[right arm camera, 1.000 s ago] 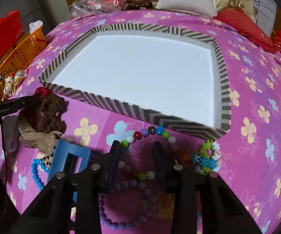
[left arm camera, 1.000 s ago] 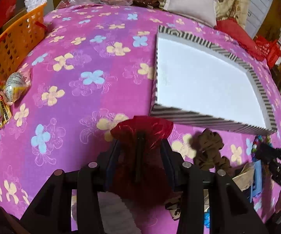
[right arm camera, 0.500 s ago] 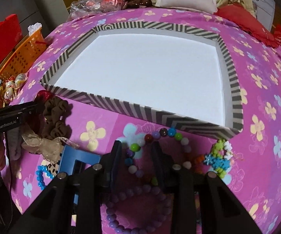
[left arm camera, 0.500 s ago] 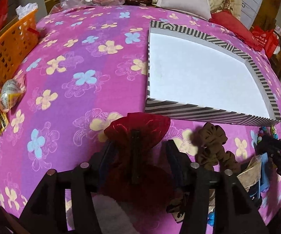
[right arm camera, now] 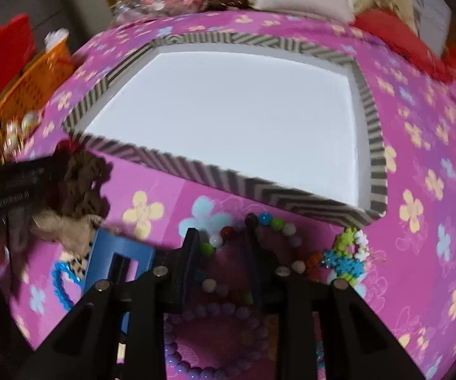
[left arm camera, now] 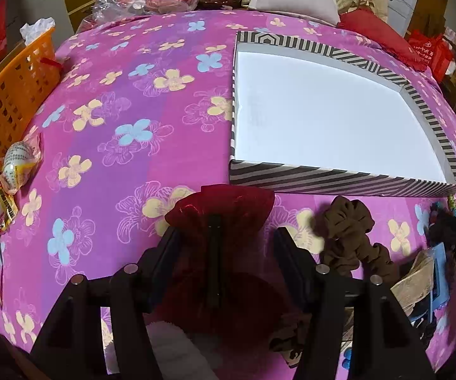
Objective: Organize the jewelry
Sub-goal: 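Lift the red bow with the left gripper while the right gripper carries the bracelet over the striped tray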
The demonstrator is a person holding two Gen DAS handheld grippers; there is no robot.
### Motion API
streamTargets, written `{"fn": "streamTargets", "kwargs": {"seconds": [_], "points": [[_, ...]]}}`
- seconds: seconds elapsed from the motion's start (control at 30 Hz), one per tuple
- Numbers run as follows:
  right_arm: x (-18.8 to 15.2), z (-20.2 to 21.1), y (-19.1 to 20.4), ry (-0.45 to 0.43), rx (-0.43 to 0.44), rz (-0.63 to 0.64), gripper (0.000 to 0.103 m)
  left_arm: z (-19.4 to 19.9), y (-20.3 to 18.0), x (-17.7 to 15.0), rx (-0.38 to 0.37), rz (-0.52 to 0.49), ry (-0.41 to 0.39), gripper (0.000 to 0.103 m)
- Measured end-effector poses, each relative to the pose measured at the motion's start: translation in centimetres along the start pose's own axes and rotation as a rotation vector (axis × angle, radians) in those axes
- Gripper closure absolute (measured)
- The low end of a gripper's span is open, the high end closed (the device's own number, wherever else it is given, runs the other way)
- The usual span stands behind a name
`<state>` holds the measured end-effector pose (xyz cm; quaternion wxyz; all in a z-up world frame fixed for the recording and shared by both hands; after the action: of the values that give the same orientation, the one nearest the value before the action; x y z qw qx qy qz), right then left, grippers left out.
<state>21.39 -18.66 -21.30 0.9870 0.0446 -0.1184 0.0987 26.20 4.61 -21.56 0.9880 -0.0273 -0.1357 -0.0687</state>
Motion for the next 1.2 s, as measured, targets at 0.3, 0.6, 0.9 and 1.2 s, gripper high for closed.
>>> {"fn": "streamTargets", "kwargs": {"seconds": [0.3, 0.6, 0.9, 1.2], "points": [[-0.9, 0.4, -0.6, -0.023, 0.023, 0.011, 0.094, 0.0, 0.0, -0.4, -0.002, -0.021, 0.026, 0.055], [-1.5, 1.8, -0.6, -0.061, 0.155, -0.008, 0.094, 0.8, -0.5, -0.6, -0.107, -0.025, 0.008, 0.103], [-0.7, 5.1, -0.9, -0.11, 0.242, -0.037, 0.094, 4.0, -0.8, 0.0, -0.115, -0.034, -0.056, 0.103], [0.7, 9.0, -0.8, -0.182, 0.268, -0.031, 0.094, 8.2, -1.0, 1.7, -0.135, -0.024, -0.112, 0.103]]}}
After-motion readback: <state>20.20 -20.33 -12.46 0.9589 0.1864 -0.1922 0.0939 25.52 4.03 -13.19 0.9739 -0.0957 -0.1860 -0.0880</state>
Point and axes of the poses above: each gripper's, at about its wrist camera, not at the fingertips, and z roughly against the way its jaws point, y to its left, x to its top, the point moved 10 cm from there along -z, roughly the way its jaws point, and after that the axes turned 12 degrees about y, right-handed, at the moved point
